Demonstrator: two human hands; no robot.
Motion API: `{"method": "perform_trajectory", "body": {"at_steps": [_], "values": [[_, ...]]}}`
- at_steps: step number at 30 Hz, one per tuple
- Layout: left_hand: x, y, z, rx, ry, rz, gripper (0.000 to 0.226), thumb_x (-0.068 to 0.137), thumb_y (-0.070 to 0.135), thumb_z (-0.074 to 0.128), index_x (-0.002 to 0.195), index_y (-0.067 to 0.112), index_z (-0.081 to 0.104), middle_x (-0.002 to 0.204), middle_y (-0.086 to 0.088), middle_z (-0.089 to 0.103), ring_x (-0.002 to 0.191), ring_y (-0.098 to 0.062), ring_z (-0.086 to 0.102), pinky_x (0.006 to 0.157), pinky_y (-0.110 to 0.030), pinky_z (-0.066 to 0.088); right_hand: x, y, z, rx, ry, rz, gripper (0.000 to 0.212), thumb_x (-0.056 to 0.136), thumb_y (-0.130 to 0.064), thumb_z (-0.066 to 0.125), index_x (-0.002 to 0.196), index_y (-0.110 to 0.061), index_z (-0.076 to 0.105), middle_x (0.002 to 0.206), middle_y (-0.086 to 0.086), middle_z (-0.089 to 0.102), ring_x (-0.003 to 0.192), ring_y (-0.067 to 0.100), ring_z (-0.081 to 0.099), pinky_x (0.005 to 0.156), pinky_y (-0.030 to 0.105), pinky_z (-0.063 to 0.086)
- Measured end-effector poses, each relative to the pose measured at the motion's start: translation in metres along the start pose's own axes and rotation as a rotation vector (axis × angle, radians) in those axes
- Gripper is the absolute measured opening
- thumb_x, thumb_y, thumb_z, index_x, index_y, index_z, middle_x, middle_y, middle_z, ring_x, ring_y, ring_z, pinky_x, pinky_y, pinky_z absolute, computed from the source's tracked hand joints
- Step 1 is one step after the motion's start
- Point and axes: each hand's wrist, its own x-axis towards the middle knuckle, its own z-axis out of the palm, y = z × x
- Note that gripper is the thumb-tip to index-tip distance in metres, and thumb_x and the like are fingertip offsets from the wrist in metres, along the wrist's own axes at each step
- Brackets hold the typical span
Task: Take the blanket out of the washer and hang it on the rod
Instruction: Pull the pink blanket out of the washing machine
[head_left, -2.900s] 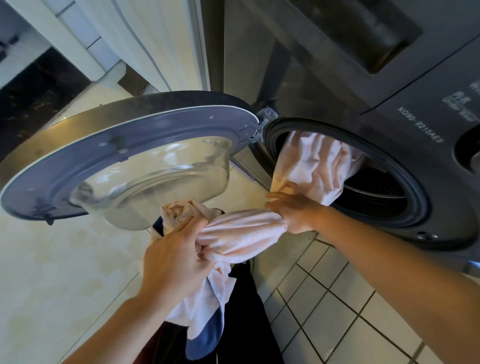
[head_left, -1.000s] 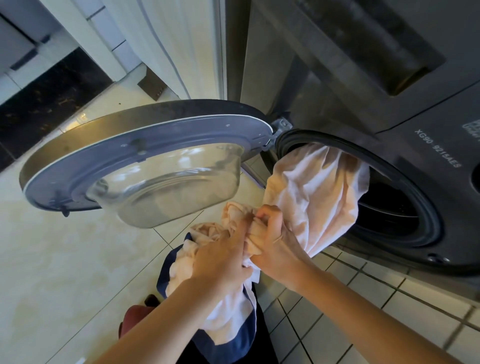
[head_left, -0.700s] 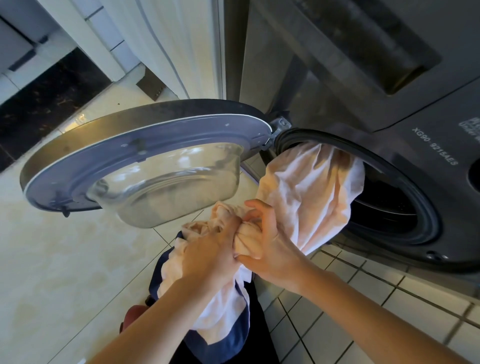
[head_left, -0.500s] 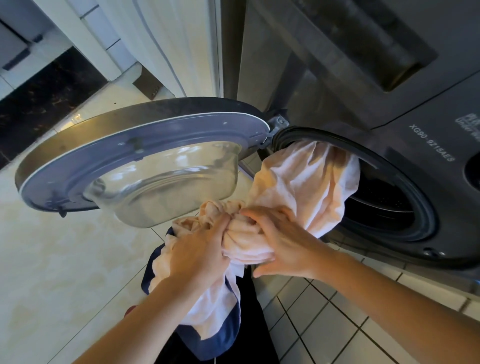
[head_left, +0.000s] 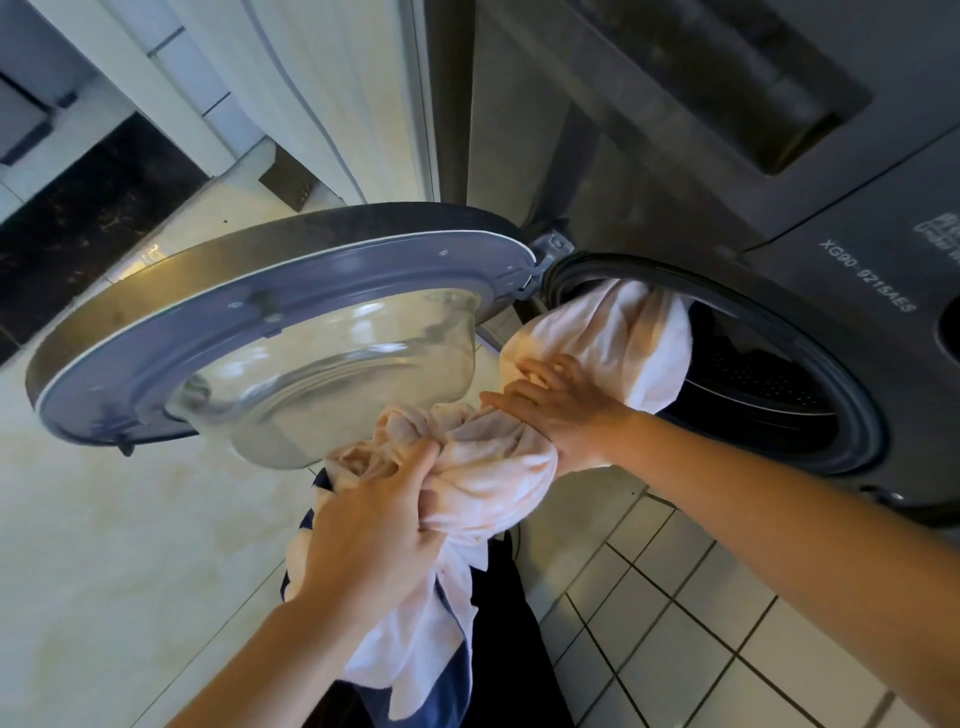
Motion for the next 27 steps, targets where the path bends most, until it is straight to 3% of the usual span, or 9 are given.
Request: {"method": "perform_trajectory", "body": {"at_steps": [3, 9, 11, 13, 15, 17, 21, 24, 27], "values": [[0.0, 0.0, -0.006, 0.007, 0.004, -0.021, 0.045, 0.077, 0.025, 0.056, 0.11, 0.041, 0.03, 0.082, 0.013, 0.045, 0.076, -0.029, 0.055, 0.053, -0.032, 0.038, 0.008, 0.002, 0.002, -0.024, 0.028, 0.008, 0.102, 0.064, -0.076, 0.061, 0.145, -0.042, 0.009, 0.144, -0.005, 0.029, 0.137, 0.029, 0.013, 0.104, 0.052, 0.01], [-0.001, -0.006, -0.009, -0.058, 0.057, -0.03, 0.037, 0.076, 0.02, 0.056, 0.102, 0.038, 0.037, 0.067, 0.015, 0.044, 0.062, -0.017, 0.043, 0.052, -0.034, 0.046, 0.01, 0.011, 0.002, 0.127, -0.067, -0.006, 0.063, 0.083, -0.063, 0.051, 0.137, -0.035, 0.035, 0.156, -0.013, 0.017, 0.145, 0.017, -0.008, 0.108, 0.048, -0.004], [-0.001, -0.007, -0.008, -0.083, 0.058, -0.042, 0.036, 0.077, 0.021, 0.056, 0.104, 0.038, 0.039, 0.071, 0.013, 0.052, 0.062, -0.017, 0.047, 0.055, -0.037, 0.049, 0.007, 0.013, 0.003, 0.163, -0.068, -0.019, 0.043, 0.087, -0.055, 0.048, 0.124, -0.034, 0.044, 0.148, -0.01, 0.035, 0.145, 0.016, 0.01, 0.107, 0.047, 0.004], [-0.001, -0.011, -0.006, -0.104, 0.052, -0.065, 0.036, 0.08, 0.022, 0.054, 0.109, 0.039, 0.04, 0.077, 0.012, 0.057, 0.068, -0.021, 0.054, 0.059, -0.039, 0.051, 0.001, 0.014, 0.005, 0.169, -0.048, 0.0, 0.023, 0.086, -0.045, 0.05, 0.101, -0.033, 0.038, 0.112, -0.006, 0.058, 0.12, 0.024, 0.046, 0.095, 0.044, 0.015], [0.0, -0.015, -0.002, -0.107, 0.037, -0.085, 0.036, 0.082, 0.023, 0.053, 0.111, 0.04, 0.037, 0.078, 0.013, 0.057, 0.071, -0.022, 0.053, 0.061, -0.038, 0.05, -0.006, 0.015, 0.003, 0.134, -0.045, 0.02, 0.037, 0.079, -0.037, 0.058, 0.093, -0.031, 0.024, 0.08, -0.007, 0.057, 0.085, 0.026, 0.058, 0.083, 0.041, 0.022], [0.003, -0.02, 0.002, -0.088, -0.005, -0.128, 0.036, 0.085, 0.027, 0.05, 0.113, 0.042, 0.034, 0.081, 0.011, 0.057, 0.074, -0.022, 0.053, 0.061, -0.037, 0.05, -0.015, 0.014, -0.002, 0.108, -0.002, 0.034, 0.053, 0.074, -0.032, 0.066, 0.109, -0.027, 0.028, 0.071, -0.006, 0.056, 0.073, 0.026, 0.059, 0.085, 0.041, 0.032], [0.017, -0.034, 0.011, -0.028, -0.128, -0.278, 0.028, 0.087, 0.036, 0.047, 0.112, 0.041, 0.035, 0.092, 0.003, 0.061, 0.084, -0.028, 0.062, 0.069, -0.036, 0.049, -0.044, 0.01, -0.016, 0.107, 0.12, -0.04, 0.098, 0.067, -0.019, 0.077, 0.145, -0.023, 0.018, 0.096, 0.0, 0.067, 0.079, 0.026, 0.063, 0.092, 0.044, 0.043], [0.025, -0.041, 0.02, -0.022, -0.212, -0.34, 0.02, 0.086, 0.045, 0.046, 0.101, 0.043, 0.034, 0.099, 0.003, 0.06, 0.079, -0.026, 0.06, 0.071, -0.035, 0.047, -0.061, 0.006, -0.021, -0.082, 0.2, -0.214, 0.104, 0.062, -0.014, 0.073, 0.148, -0.038, 0.021, 0.103, 0.007, 0.055, 0.074, 0.027, 0.056, 0.079, 0.043, 0.05], [0.033, -0.044, 0.027, 0.01, -0.254, -0.356, 0.02, 0.085, 0.046, 0.045, 0.1, 0.044, 0.031, 0.1, 0.001, 0.06, 0.081, -0.027, 0.06, 0.075, -0.037, 0.047, -0.068, 0.004, -0.019, -0.103, 0.174, -0.308, 0.103, 0.07, -0.005, 0.06, 0.144, -0.055, 0.01, 0.096, 0.007, 0.048, 0.07, 0.026, 0.051, 0.078, 0.046, 0.049]]}}
